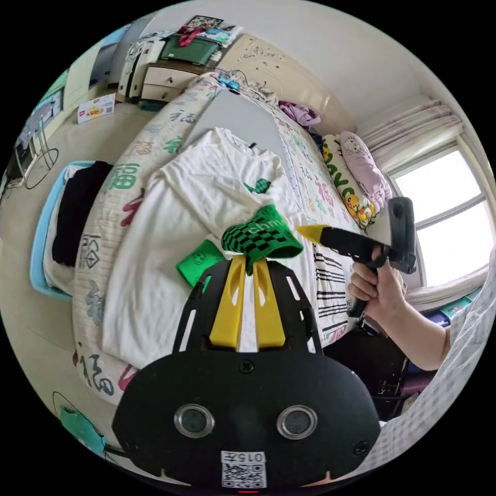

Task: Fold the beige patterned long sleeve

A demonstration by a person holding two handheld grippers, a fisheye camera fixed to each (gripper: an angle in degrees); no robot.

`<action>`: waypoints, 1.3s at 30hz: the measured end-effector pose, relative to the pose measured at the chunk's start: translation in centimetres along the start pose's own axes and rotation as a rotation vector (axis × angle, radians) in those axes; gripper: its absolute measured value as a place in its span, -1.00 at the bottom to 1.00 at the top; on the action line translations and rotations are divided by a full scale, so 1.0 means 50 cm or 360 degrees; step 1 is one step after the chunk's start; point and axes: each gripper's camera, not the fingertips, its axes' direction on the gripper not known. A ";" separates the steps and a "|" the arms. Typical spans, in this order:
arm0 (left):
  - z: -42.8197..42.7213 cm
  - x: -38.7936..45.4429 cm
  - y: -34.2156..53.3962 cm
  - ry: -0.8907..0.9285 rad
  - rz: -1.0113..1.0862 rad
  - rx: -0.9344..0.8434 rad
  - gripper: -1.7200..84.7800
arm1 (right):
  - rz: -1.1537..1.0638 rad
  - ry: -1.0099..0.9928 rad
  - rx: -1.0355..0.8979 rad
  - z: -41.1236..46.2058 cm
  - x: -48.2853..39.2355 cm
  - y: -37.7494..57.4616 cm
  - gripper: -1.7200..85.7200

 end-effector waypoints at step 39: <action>-0.469 -0.653 -0.353 -0.0196 -0.0706 0.0402 -0.85 | 0.1244 0.1110 0.0688 -0.962 0.123 -0.646 -0.83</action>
